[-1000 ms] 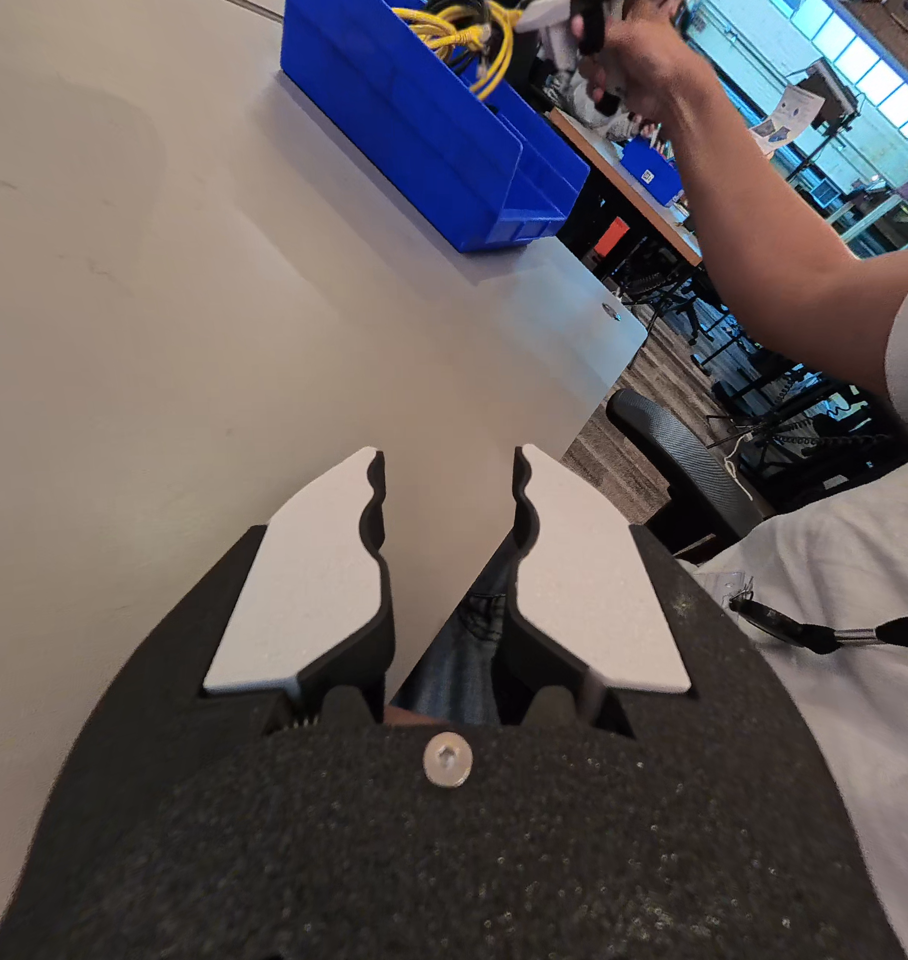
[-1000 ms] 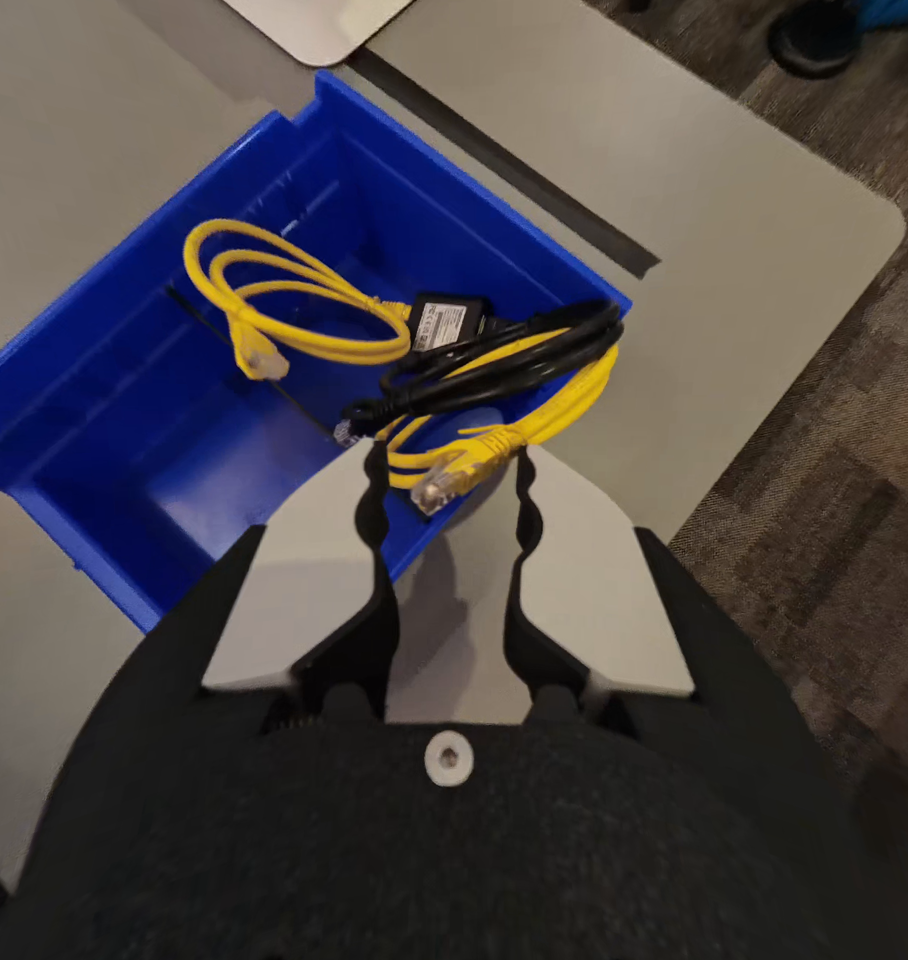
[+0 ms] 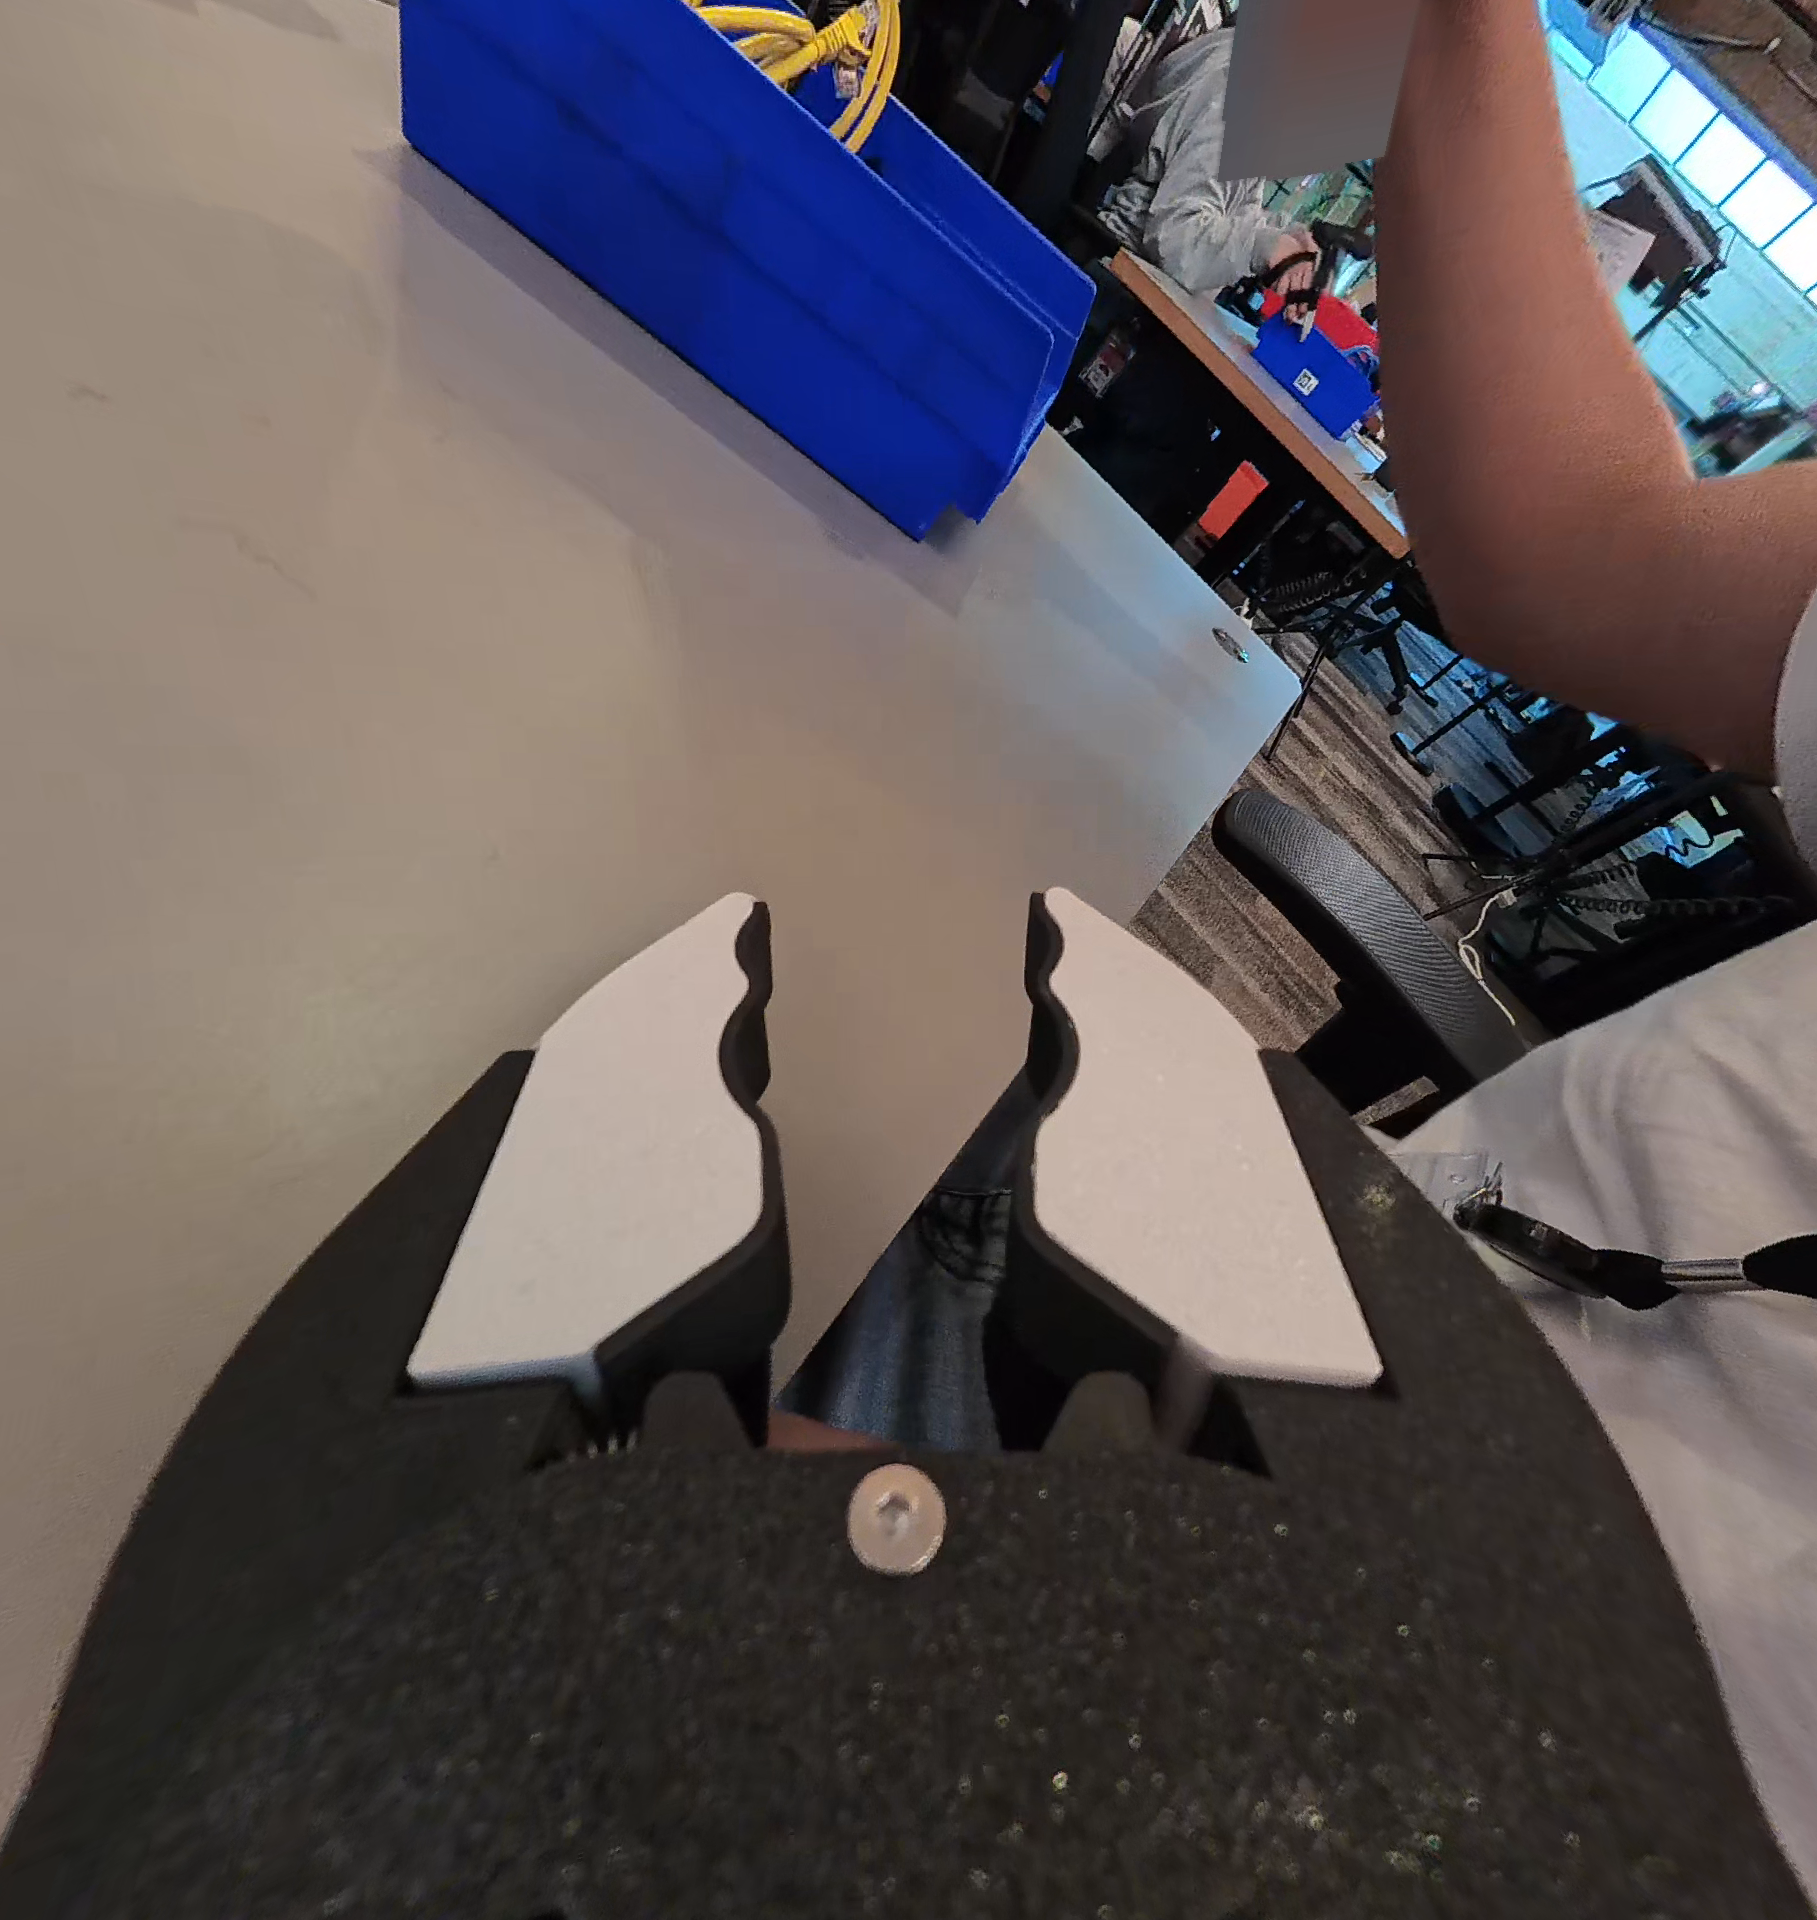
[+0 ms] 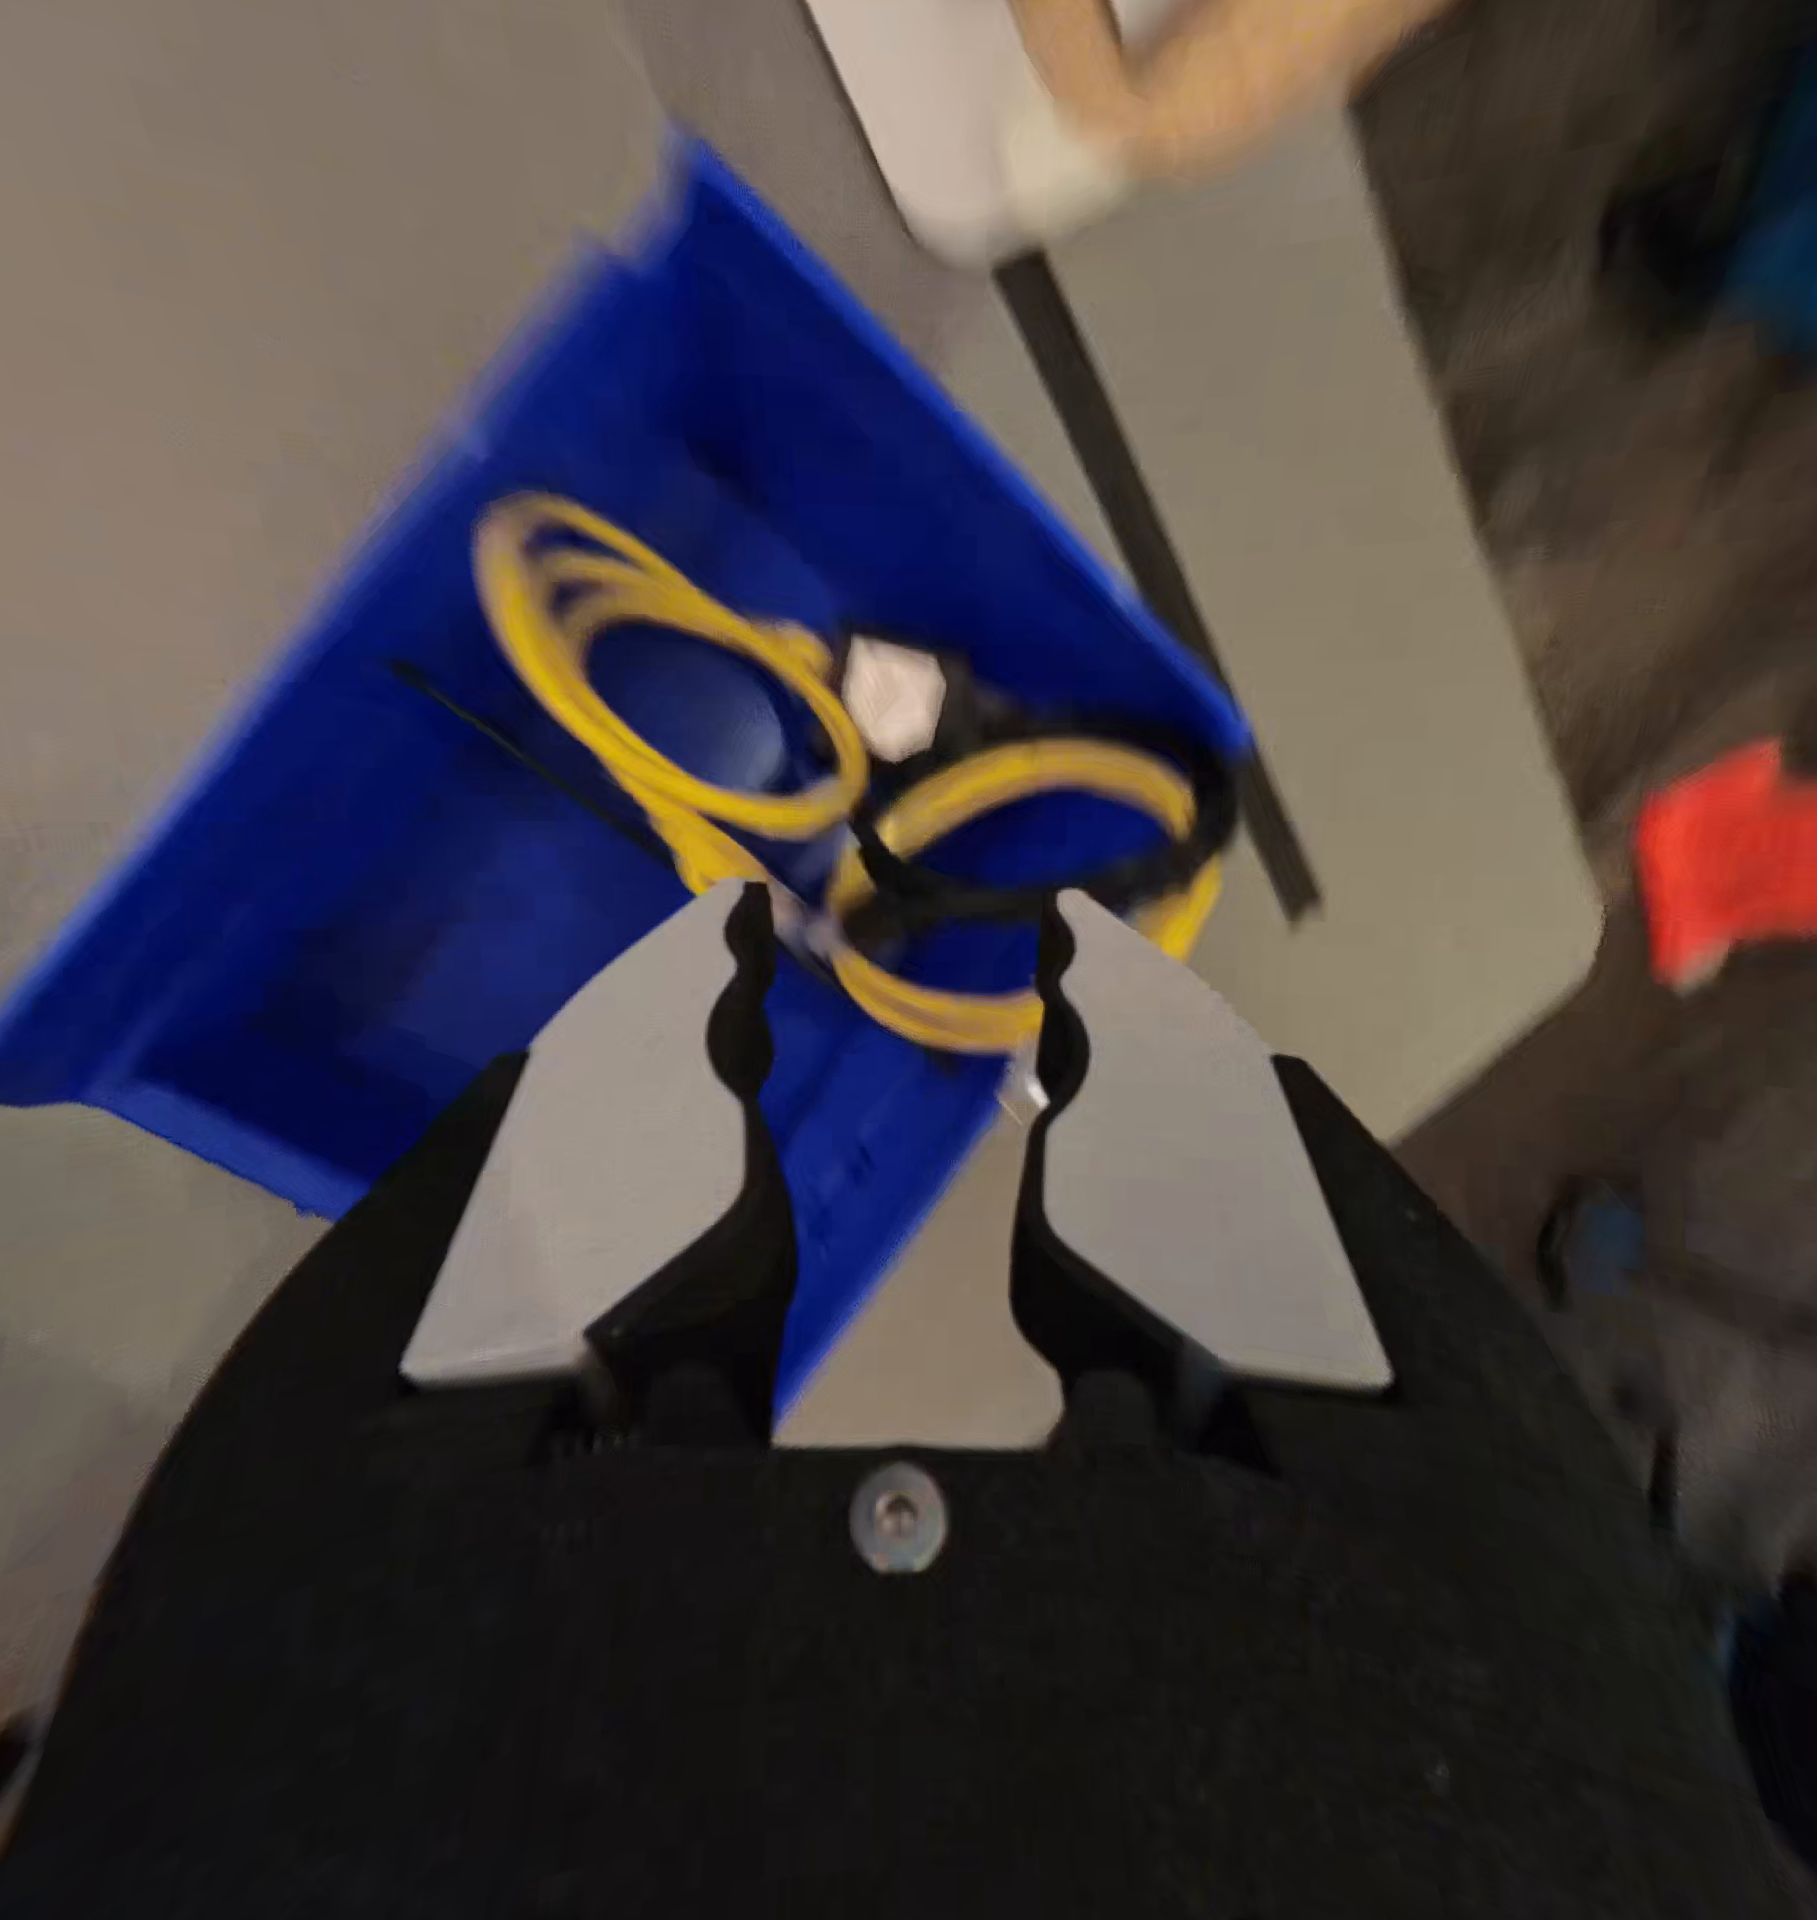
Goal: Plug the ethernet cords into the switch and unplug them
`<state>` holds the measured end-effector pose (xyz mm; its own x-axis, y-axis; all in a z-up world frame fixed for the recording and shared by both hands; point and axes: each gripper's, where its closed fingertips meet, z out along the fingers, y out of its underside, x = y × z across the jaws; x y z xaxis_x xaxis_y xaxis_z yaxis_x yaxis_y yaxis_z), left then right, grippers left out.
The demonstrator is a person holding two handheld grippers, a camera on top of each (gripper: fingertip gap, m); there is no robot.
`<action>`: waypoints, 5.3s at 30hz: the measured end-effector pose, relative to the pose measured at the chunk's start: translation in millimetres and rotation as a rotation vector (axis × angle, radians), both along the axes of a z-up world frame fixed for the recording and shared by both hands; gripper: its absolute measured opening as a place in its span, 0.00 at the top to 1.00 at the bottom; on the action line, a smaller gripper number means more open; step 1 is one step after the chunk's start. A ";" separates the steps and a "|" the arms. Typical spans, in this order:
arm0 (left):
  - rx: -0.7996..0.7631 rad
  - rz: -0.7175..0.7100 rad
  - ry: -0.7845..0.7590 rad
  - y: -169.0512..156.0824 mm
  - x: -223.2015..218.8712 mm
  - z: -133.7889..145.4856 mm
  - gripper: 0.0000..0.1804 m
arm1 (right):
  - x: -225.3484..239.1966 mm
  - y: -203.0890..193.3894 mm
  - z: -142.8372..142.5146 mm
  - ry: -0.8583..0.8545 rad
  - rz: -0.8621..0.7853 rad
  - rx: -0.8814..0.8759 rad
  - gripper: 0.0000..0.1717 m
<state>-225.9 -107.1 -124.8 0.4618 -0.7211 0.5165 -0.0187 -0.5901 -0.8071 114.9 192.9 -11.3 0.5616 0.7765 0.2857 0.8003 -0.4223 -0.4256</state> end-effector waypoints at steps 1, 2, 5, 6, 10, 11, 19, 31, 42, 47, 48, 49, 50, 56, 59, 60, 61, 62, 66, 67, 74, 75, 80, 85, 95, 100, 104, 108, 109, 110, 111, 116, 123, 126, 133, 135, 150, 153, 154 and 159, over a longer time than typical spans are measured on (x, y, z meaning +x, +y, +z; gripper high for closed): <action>0.002 -0.001 0.004 0.1 0.7 -0.8 0.74 | -19.2 -12.5 3.2 0.052 0.101 0.072 0.76; 0.000 -0.004 0.008 0.0 1.8 -2.0 0.74 | -33.3 -26.0 0.1 0.058 0.191 0.110 0.80; -0.003 -0.023 0.013 -1.1 6.6 -3.4 0.74 | -61.5 -49.9 -24.7 0.014 0.312 0.042 0.71; 0.003 -0.027 0.018 -1.6 8.1 -3.0 0.74 | -65.3 -45.9 -32.3 -0.040 0.336 0.063 0.70; 0.040 -0.044 0.060 -3.6 13.8 -3.9 0.74 | -68.2 -23.9 -81.4 -0.311 0.425 0.037 0.73; 0.046 -0.047 0.071 -4.2 14.9 -5.2 0.74 | -64.5 -16.7 -94.4 -0.381 0.426 0.013 0.82; 0.042 -0.052 0.079 -7.0 16.2 -8.2 0.74 | -62.3 -22.8 -119.4 -0.362 0.407 -0.371 0.96; 0.038 -0.036 0.060 -5.3 9.9 -4.7 0.74 | 0.7 13.2 -26.2 0.233 -0.060 0.015 0.67; 0.017 -0.062 0.050 -2.2 18.6 -7.2 0.74 | 48.1 69.0 -44.0 0.335 -0.564 -0.190 0.69; 0.011 -0.060 0.042 -3.1 16.6 -6.9 0.74 | 65.8 72.0 -65.9 -0.256 -0.630 -0.200 0.87; 0.010 -0.058 0.039 -3.1 15.9 -6.4 0.74 | 67.1 71.2 -65.8 -0.354 -0.644 -0.185 0.88; 0.009 -0.058 0.035 -3.4 15.6 -6.0 0.74 | 68.9 70.5 -66.4 -0.453 -0.662 -0.166 0.89; 0.006 -0.060 0.032 -3.8 15.3 -5.9 0.74 | 71.3 70.2 -67.2 -0.561 -0.668 -0.142 0.90; 0.008 -0.058 0.033 -3.8 13.4 -5.3 0.74 | 76.3 69.9 -67.9 -0.786 -0.689 -0.090 0.90; 0.018 -0.049 0.040 -1.4 10.4 -3.9 0.74 | 73.9 72.0 -67.9 -0.614 -0.650 -0.105 0.90; 0.030 -0.039 0.048 0.8 7.6 -2.8 0.74 | 70.3 73.3 -65.6 -0.516 -0.626 -0.091 0.88; 0.050 -0.019 0.066 4.7 2.5 -1.5 0.74 | 68.5 72.3 -59.8 -0.428 -0.623 -0.062 0.84; 0.075 0.011 0.087 9.8 -4.7 0.5 0.74 | 69.9 67.7 -51.3 -0.360 -0.634 -0.023 0.77; 0.174 0.178 0.188 36.2 -47.9 11.6 0.74 | 51.8 26.3 -15.7 0.001 -0.567 0.194 0.70; 0.197 0.222 0.210 42.5 -59.8 15.1 0.75 | 44.9 11.0 -8.1 0.090 -0.533 0.261 0.70; 0.267 0.547 0.349 77.1 -133.9 24.6 0.77 | -6.5 -97.2 -13.4 0.572 -0.326 0.529 0.61; 0.270 0.598 0.356 80.3 -143.4 25.9 0.77 | -6.3 -109.1 -18.9 0.583 -0.337 0.564 0.62; 0.268 0.747 0.285 85.9 -174.0 34.1 0.77 | -5.5 -163.3 -57.8 0.690 -0.427 0.618 0.61; 0.257 0.755 0.225 84.3 -179.7 40.8 0.77 | -5.7 -187.7 -80.1 0.634 -0.438 0.611 0.64; 0.195 0.705 0.162 74.5 -160.8 44.4 0.77 | -7.2 -189.7 -81.5 0.666 -0.446 0.601 0.61; 0.199 0.615 0.195 61.1 -122.6 38.3 0.77 | -4.5 -188.1 -79.9 0.632 -0.448 0.620 0.60; 0.110 0.411 0.100 42.0 -45.0 46.5 0.77 | -1.8 -184.2 -83.5 0.605 -0.470 0.611 0.57; 0.176 0.172 0.207 31.4 68.2 64.1 0.74 | 8.5 -163.0 -81.4 0.573 -0.509 0.636 0.59; 0.167 0.121 0.255 32.4 95.8 62.5 0.73 | 18.0 -154.0 -80.7 0.544 -0.536 0.657 0.58; 0.153 0.089 0.289 36.2 122.3 60.7 0.71 | 29.5 -145.8 -79.6 0.517 -0.567 0.683 0.58; 0.146 0.067 0.306 42.0 148.6 58.8 0.69 | 41.5 -138.5 -78.9 0.505 -0.599 0.704 0.57; 0.181 0.130 0.414 86.9 247.5 27.6 0.61 | 91.3 -117.6 -79.9 0.726 -0.726 0.685 0.54; 0.120 0.335 0.525 143.6 292.2 -13.7 0.56 | 133.7 -114.9 -95.5 0.622 -0.752 0.640 0.62; 0.112 0.430 0.550 164.6 289.5 -22.1 0.63 | 126.1 -106.9 -96.9 0.761 -0.721 0.569 0.68; 0.135 0.529 0.592 195.8 236.1 -13.5 0.92 | 88.3 -94.1 -118.8 0.603 -0.752 0.455 0.97; 0.123 0.568 0.589 205.2 214.3 -8.1 0.95 | 67.5 -94.9 -111.0 0.638 -0.771 0.453 0.99; 0.121 0.696 0.616 193.5 -26.6 34.2 0.98 | -171.8 -113.1 -65.3 0.708 -0.667 0.556 0.98; 0.095 0.710 0.649 196.5 -63.7 27.0 0.98 | -210.0 -105.6 -80.0 0.679 -0.697 0.505 0.98; 0.090 0.714 0.655 197.5 -72.3 25.1 0.98 | -220.5 -104.3 -82.7 0.698 -0.695 0.493 0.97; 0.111 0.716 0.702 204.0 -89.7 13.6 0.98 | -244.2 -100.3 -98.2 0.743 -0.694 0.449 0.92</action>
<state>-315.6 96.9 -111.2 0.9790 -0.1820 -0.0921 -0.1814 -0.5710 -0.8007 -129.3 92.5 -109.5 0.9824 0.1377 -0.1259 -0.0676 -0.3666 -0.9279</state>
